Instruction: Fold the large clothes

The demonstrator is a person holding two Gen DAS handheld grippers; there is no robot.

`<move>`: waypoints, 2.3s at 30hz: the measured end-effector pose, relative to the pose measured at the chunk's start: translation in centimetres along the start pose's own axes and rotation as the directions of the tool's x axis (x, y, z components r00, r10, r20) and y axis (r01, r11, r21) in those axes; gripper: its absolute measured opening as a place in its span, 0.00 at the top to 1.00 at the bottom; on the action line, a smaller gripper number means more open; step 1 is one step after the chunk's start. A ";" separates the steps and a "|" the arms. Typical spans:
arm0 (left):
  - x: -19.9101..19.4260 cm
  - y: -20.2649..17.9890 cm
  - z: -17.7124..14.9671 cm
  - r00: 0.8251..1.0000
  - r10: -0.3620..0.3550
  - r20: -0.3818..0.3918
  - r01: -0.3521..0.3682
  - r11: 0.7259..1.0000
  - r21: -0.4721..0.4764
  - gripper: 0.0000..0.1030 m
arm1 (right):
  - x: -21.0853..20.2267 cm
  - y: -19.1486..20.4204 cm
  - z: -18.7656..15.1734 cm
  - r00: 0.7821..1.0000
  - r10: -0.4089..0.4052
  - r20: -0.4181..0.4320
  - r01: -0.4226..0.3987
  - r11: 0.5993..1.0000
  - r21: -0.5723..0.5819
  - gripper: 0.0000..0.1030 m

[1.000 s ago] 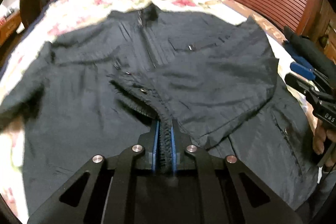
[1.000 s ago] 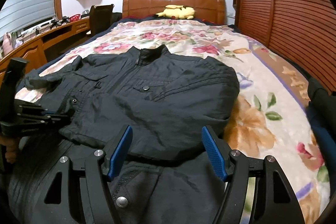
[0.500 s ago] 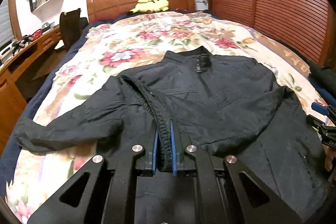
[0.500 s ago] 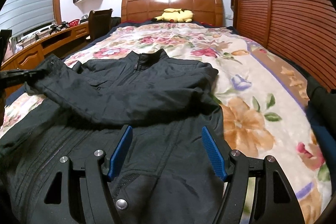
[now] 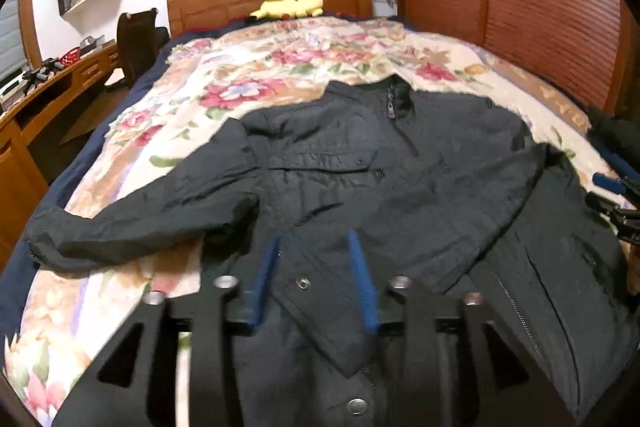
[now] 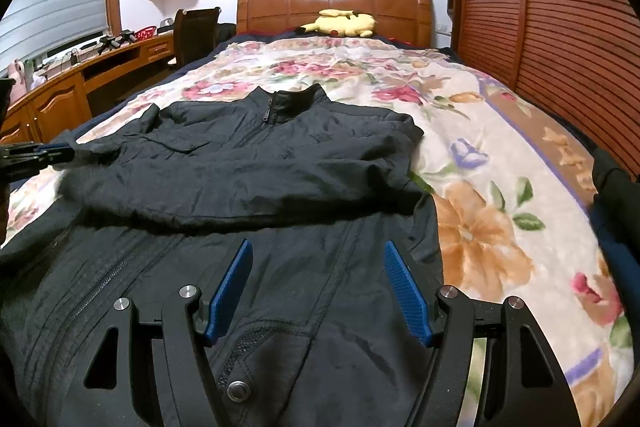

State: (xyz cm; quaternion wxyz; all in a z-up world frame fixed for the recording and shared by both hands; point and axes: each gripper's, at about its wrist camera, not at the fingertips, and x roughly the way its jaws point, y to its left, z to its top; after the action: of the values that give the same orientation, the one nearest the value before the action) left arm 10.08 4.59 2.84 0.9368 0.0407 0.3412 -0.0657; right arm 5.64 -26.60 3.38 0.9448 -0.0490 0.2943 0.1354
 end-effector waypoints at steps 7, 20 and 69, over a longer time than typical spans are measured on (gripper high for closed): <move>-1.2 3.3 -0.3 0.999 0.013 0.038 -0.011 0.999 -0.037 0.20 | 0.4 1.6 0.7 1.000 0.018 0.008 -0.017 1.000 -0.021 0.32; -0.1 11.3 -2.6 0.996 0.085 -0.014 -0.086 0.991 -0.105 0.12 | 1.6 6.0 1.7 0.992 0.124 0.023 -0.121 0.986 -0.113 0.32; 9.1 37.8 -6.4 0.926 0.274 -0.260 -0.375 0.747 -0.549 0.54 | 4.9 9.5 1.2 0.981 0.168 -0.094 -0.186 0.953 -0.238 0.32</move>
State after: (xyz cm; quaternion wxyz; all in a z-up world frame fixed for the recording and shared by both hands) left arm 18.63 41.80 -6.76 0.8684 -0.1879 0.4074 0.2112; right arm 7.42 -16.16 1.48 0.9042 -0.1439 0.3128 0.2529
